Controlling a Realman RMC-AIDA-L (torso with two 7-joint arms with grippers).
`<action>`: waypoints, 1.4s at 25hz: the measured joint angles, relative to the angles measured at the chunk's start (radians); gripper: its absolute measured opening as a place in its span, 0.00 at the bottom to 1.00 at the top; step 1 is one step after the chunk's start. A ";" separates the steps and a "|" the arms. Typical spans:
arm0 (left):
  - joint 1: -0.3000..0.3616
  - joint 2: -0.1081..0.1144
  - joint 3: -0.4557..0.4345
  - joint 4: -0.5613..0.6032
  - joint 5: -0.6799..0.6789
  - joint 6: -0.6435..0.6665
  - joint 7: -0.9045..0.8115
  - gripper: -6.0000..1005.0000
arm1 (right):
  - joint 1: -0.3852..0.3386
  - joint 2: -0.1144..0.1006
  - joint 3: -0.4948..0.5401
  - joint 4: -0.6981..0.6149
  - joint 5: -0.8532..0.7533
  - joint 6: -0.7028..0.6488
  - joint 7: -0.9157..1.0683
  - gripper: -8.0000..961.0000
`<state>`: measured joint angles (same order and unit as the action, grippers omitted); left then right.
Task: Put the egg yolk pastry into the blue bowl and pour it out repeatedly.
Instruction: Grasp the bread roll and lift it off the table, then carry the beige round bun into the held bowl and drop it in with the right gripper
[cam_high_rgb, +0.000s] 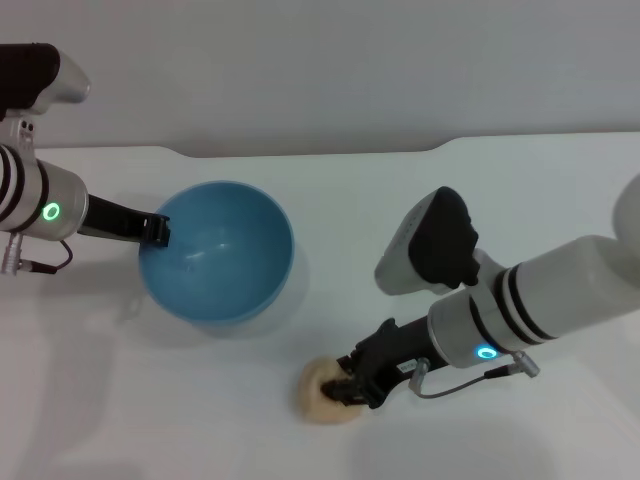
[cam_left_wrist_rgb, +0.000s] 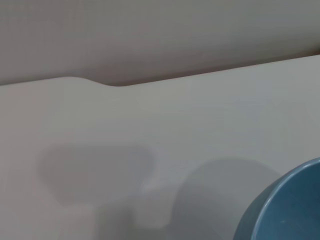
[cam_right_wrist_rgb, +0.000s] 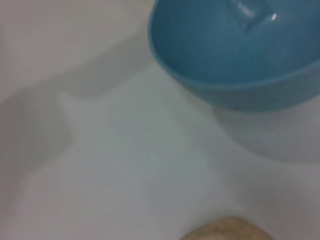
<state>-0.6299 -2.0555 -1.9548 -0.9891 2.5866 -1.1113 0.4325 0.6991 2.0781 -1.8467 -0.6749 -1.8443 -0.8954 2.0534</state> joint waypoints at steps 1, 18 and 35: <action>0.000 0.000 0.000 -0.001 0.000 -0.003 0.000 0.02 | -0.013 -0.002 0.009 -0.016 0.000 -0.004 -0.009 0.36; -0.040 0.005 0.002 -0.010 0.030 -0.070 0.002 0.02 | -0.182 -0.005 0.462 -0.189 0.002 -0.367 -0.270 0.14; -0.160 -0.012 0.284 0.000 0.014 -0.153 -0.172 0.02 | -0.169 -0.005 0.676 -0.221 0.128 -0.552 -0.451 0.03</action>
<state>-0.7903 -2.0671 -1.6709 -0.9893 2.6004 -1.2648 0.2601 0.5304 2.0727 -1.1703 -0.8958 -1.7160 -1.4472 1.6028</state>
